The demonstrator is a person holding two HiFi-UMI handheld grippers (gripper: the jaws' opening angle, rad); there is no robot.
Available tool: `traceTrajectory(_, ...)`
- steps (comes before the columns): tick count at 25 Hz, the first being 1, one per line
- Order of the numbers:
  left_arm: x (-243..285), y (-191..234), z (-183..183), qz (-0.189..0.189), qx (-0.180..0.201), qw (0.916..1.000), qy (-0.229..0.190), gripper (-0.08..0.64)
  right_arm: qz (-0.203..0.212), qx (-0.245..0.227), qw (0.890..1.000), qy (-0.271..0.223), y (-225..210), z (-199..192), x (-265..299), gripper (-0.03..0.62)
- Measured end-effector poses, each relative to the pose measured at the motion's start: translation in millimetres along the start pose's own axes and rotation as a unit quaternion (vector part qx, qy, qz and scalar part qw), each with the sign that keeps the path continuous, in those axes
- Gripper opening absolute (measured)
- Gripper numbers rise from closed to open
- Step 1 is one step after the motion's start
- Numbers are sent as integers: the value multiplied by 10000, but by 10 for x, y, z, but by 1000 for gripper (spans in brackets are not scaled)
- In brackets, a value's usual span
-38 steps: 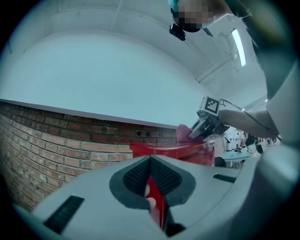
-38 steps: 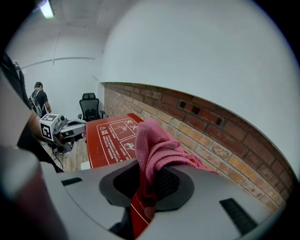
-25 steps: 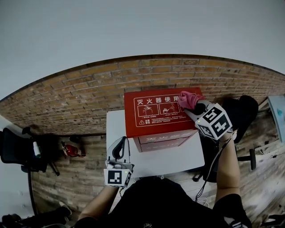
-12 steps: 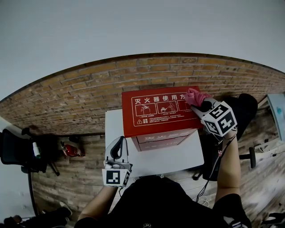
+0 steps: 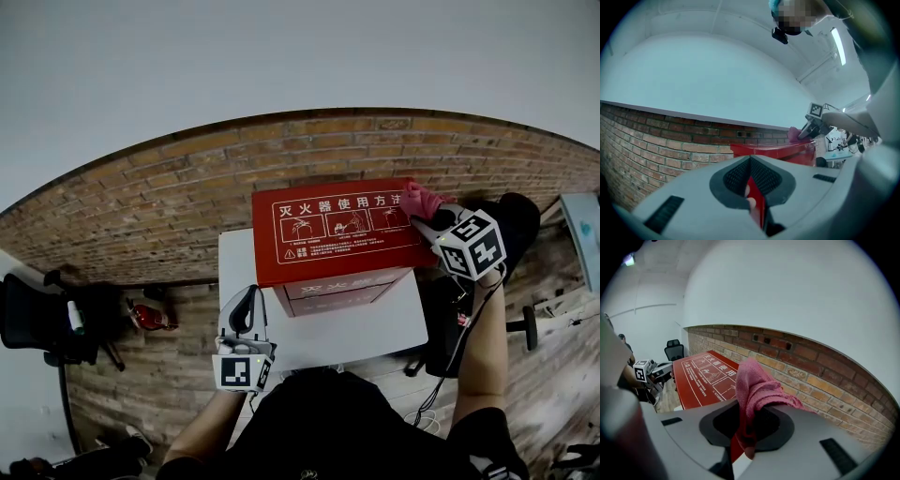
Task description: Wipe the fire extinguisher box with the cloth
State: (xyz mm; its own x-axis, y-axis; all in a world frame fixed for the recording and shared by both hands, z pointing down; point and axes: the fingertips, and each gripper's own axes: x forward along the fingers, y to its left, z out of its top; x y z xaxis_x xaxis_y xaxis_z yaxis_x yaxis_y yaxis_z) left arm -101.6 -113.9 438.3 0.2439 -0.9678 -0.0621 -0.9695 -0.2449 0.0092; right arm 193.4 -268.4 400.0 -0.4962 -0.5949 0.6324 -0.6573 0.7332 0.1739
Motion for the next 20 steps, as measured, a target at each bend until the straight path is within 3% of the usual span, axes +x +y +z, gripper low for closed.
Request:
traceTrajectory(17, 6, -4, 10, -61, -13, 9999, -96, 34, -156, -71, 9996, 203, 70, -185, -175, 74)
traceTrajectory(20, 1, 5, -6, 5, -70, 10000, 69, 34, -154, -67, 9996, 213, 110, -219, -223, 74)
